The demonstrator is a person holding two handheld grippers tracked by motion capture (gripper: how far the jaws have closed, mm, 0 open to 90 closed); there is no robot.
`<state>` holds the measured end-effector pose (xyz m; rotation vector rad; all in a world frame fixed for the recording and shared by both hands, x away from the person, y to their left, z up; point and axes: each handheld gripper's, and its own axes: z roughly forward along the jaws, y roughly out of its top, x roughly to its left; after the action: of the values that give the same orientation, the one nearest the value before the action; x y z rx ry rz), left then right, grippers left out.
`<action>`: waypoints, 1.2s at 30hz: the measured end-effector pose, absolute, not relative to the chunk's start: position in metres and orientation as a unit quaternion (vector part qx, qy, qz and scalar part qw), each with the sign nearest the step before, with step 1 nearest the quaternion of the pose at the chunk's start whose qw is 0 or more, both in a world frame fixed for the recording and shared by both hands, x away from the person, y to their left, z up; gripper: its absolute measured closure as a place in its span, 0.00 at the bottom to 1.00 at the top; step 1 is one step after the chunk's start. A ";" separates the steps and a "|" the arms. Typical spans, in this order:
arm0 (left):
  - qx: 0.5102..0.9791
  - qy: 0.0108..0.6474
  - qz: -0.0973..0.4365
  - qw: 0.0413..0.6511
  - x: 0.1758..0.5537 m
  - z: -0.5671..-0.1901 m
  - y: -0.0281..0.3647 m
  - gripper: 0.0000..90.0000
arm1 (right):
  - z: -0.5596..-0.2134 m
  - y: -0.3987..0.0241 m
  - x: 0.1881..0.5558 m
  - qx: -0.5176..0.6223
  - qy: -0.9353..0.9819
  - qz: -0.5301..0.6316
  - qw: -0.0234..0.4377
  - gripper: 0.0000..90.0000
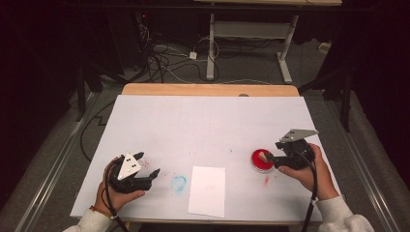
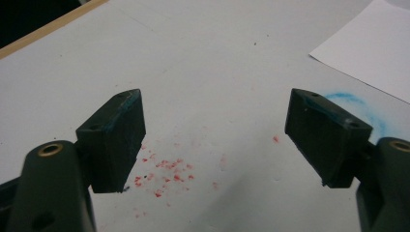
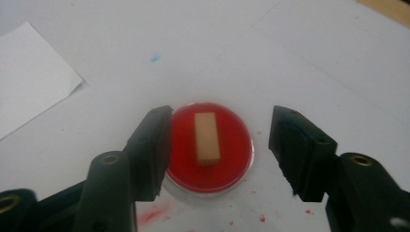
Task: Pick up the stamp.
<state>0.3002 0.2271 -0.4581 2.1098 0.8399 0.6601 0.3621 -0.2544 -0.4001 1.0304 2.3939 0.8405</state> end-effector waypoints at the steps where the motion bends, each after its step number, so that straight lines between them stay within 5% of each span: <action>1: 0.827 0.328 0.258 0.377 0.300 -0.458 0.227 0.24 | -0.403 -0.252 0.365 0.368 0.860 0.294 0.197 0.48; 25: 0.831 0.327 0.253 0.373 0.301 -0.459 0.227 0.24 | -0.434 -0.238 0.387 0.353 0.892 0.238 0.150 0.84; 36: 0.833 0.325 0.251 0.370 0.301 -0.460 0.227 0.24 | -0.436 -0.239 0.387 0.359 0.890 0.243 0.144 0.84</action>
<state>0.3008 0.2272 -0.4598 2.1382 0.8351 0.6429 0.3874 -0.2393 -0.4358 1.0356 2.5642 0.7001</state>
